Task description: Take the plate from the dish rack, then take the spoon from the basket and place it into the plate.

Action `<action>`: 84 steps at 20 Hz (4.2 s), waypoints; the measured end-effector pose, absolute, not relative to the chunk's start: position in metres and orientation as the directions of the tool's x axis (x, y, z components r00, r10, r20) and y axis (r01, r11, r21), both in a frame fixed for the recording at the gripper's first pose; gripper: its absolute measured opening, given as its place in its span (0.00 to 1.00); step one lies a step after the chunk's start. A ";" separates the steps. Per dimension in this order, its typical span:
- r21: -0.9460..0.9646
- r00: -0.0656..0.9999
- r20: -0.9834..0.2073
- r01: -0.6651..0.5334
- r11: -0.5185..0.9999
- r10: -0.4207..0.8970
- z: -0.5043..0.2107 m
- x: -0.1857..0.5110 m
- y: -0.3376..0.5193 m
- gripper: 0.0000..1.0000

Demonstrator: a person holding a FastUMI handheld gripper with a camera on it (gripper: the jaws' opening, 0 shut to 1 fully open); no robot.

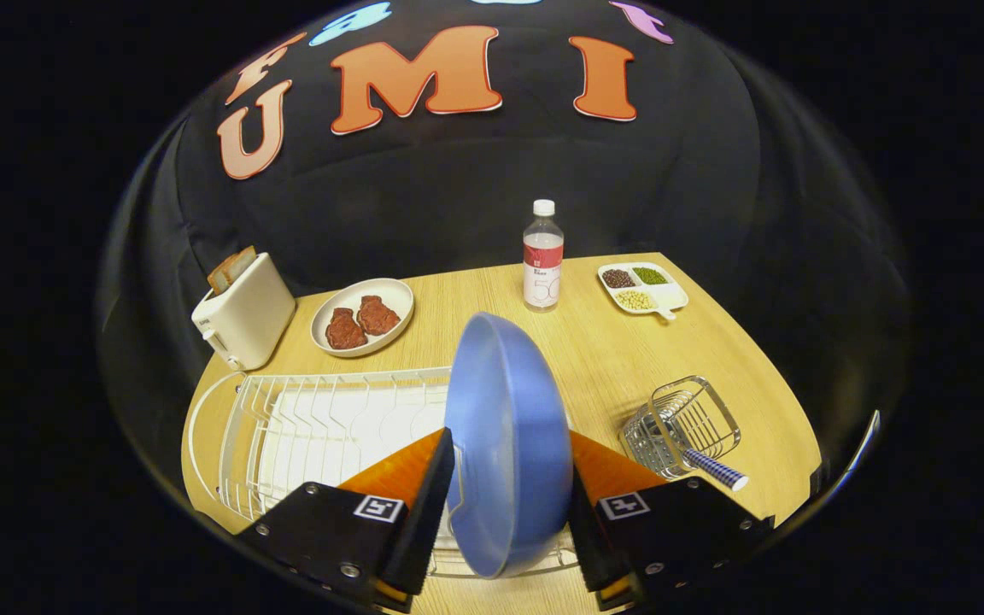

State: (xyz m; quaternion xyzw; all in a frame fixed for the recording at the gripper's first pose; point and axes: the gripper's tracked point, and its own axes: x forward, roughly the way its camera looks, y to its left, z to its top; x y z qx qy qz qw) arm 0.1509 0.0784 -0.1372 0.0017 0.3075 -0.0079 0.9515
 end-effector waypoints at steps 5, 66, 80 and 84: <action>-0.077 0.772 -0.628 0.065 0.995 -0.099 -0.148 0.152 0.071 0.34; 0.504 0.643 -0.710 0.179 0.845 0.287 -0.232 -0.085 0.098 0.28; 0.636 0.549 -0.699 0.183 0.750 0.458 -0.271 -0.081 0.135 0.35; 0.612 0.547 -0.716 0.195 0.766 0.433 -0.271 -0.078 0.120 0.50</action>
